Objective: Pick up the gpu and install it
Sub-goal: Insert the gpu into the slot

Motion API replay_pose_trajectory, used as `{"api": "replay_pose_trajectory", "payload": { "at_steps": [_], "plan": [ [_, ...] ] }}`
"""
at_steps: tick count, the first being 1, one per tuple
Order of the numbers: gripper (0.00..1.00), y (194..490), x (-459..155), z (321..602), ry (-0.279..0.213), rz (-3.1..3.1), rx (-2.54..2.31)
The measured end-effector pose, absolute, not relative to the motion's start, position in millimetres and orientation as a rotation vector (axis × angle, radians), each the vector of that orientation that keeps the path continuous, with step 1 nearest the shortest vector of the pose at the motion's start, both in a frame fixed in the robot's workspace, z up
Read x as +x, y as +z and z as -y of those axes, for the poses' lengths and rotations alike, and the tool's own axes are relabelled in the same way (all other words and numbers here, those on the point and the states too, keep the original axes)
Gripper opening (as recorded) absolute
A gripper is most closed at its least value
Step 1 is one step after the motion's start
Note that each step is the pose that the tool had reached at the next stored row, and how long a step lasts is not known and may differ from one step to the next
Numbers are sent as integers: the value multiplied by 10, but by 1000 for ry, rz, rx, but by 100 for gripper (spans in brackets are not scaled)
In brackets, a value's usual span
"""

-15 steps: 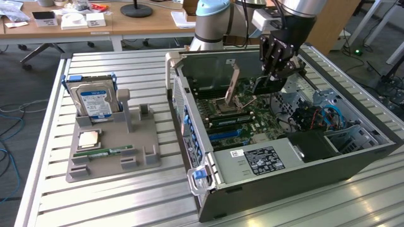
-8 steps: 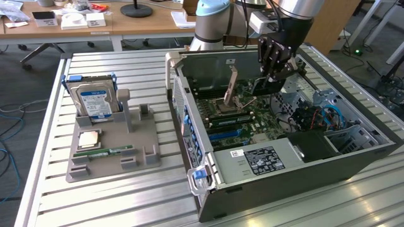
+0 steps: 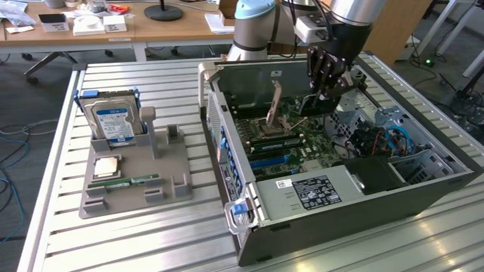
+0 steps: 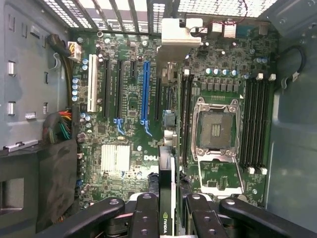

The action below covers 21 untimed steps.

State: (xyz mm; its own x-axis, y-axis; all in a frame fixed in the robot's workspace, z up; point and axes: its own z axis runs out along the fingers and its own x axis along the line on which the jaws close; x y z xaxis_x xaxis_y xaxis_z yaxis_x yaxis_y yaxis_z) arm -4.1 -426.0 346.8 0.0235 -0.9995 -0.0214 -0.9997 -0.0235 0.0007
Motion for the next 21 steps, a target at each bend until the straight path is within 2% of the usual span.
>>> {"api": "replay_pose_trajectory", "payload": {
  "at_steps": [21],
  "plan": [
    [26,3299,-194,4342,19,-2244,-2173]
  ]
}}
